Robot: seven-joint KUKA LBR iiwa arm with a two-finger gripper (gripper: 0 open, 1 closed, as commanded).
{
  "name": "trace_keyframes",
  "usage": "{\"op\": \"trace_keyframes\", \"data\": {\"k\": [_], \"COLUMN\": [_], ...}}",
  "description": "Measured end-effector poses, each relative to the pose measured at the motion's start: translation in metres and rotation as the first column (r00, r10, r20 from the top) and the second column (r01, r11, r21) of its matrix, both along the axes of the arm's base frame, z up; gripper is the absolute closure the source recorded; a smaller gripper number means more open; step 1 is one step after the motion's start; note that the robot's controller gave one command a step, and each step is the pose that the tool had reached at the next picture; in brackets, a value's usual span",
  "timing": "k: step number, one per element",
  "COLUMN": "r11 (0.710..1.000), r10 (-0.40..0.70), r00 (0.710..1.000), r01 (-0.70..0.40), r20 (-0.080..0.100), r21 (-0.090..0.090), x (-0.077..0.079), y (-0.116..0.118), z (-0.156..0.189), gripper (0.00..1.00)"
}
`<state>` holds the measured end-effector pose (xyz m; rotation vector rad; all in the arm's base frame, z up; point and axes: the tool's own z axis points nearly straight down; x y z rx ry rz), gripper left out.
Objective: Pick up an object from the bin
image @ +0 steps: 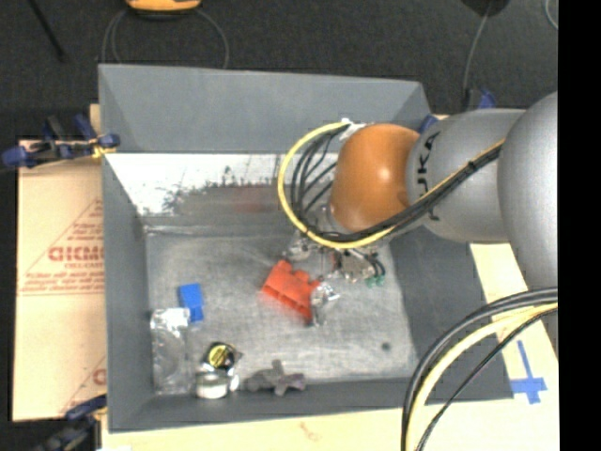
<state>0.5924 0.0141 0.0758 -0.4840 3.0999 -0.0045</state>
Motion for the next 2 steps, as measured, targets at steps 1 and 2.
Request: {"op": "trace_keyframes", "data": {"k": [1,2], "r11": [1.0,0.989], "r10": [-0.003,0.146], "r00": [1.0,0.989], "r01": [0.003,-0.146], "r20": [0.012,0.009], "r21": [0.002,0.002], "x": [0.003,0.009], "y": [0.0,0.048], "z": [0.003,0.146], "gripper": [1.0,1.0]}}
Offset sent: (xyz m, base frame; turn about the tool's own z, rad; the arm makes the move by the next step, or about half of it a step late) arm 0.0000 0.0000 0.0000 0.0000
